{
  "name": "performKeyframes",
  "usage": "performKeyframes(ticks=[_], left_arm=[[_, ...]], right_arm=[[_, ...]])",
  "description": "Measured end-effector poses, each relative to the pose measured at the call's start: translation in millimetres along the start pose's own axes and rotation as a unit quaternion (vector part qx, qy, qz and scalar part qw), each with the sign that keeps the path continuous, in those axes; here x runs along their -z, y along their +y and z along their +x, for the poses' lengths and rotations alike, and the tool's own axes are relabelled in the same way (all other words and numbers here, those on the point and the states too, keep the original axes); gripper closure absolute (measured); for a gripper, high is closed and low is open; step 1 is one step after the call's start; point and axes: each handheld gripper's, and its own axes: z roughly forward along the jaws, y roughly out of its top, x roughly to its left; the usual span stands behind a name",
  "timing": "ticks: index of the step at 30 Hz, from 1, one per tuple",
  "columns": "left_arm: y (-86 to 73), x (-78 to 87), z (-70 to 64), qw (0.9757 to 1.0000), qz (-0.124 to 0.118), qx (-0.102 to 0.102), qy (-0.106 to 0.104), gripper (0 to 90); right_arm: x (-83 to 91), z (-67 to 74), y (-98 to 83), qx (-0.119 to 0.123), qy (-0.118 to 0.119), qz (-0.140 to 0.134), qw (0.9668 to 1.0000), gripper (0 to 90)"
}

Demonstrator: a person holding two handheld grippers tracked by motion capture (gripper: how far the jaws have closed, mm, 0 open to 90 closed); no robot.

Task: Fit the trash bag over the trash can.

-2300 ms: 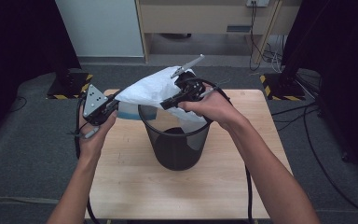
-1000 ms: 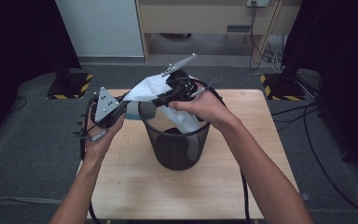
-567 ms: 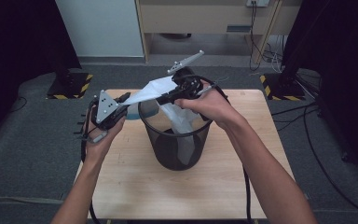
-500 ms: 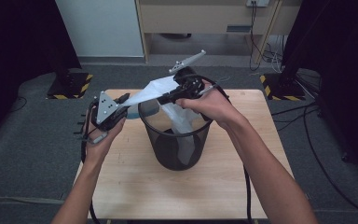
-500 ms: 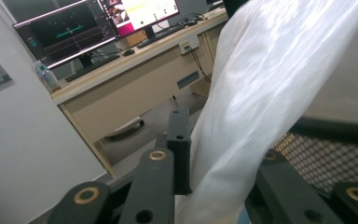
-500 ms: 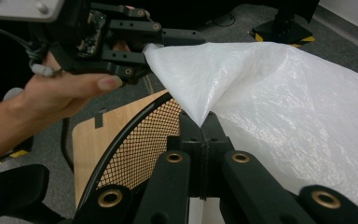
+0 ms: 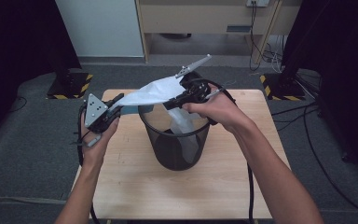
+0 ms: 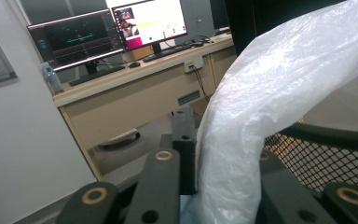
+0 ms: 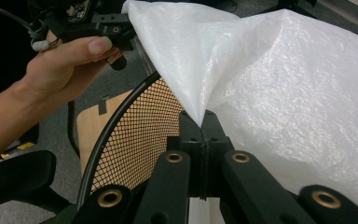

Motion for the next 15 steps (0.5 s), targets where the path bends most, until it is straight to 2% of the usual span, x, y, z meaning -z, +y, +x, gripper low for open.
performKeyframes(ticks=[3,6,9,15], left_arm=[[4.6,-0.6,0.4,0.9999,0.002,-0.011,-0.011,88.7],[8.6,-0.8,0.4,0.9996,0.007,-0.024,-0.016,89.6],[10.4,-1.2,0.1,0.9994,0.009,-0.03,-0.018,89.6],[10.6,-3.7,-0.7,0.9992,0.013,-0.03,-0.023,89.6]], right_arm=[[0.2,-0.1,-0.1,0.0,0.003,-0.001,1.0,89.5],[-0.5,-0.3,-0.4,0.009,-0.003,-0.003,0.9999,78.2],[-0.6,1.0,1.0,0.009,-0.011,-0.009,0.9999,63.4],[0.1,2.9,8.6,0.009,-0.026,-0.024,0.9993,43.5]])
